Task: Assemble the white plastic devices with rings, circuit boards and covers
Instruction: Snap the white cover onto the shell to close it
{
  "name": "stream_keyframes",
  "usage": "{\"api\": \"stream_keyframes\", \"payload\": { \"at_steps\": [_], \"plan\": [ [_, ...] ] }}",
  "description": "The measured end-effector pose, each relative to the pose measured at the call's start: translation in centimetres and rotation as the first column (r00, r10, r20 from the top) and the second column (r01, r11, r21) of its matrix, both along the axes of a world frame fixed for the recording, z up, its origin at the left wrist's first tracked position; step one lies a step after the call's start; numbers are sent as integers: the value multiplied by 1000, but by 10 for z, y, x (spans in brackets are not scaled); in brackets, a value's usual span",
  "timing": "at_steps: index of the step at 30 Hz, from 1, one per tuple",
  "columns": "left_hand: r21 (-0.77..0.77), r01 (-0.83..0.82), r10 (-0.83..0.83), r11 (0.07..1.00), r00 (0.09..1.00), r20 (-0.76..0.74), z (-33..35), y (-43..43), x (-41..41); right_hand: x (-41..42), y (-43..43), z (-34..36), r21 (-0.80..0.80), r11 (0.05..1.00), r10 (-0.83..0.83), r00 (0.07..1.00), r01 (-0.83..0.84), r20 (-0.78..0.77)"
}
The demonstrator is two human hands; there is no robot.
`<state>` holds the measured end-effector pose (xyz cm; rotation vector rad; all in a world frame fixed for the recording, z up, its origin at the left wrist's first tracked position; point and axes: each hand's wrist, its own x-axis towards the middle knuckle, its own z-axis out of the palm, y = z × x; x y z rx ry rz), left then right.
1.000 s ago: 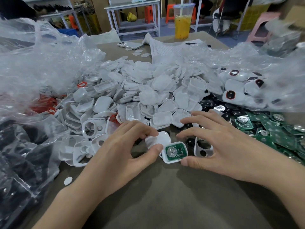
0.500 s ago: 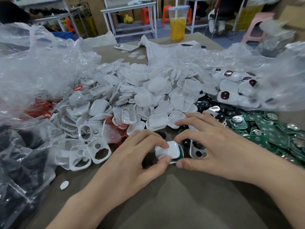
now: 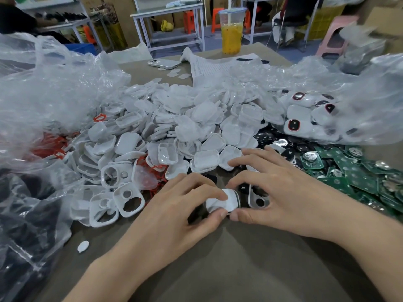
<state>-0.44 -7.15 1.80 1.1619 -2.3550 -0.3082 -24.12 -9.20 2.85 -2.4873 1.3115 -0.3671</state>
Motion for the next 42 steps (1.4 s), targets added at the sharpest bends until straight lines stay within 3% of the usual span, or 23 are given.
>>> {"api": "stream_keyframes", "payload": {
  "at_steps": [42],
  "plan": [
    [24,0,0,1000,1000,7,0,-2,-4,5,-5,4,22,999,37,998,-38,42]
  ]
}}
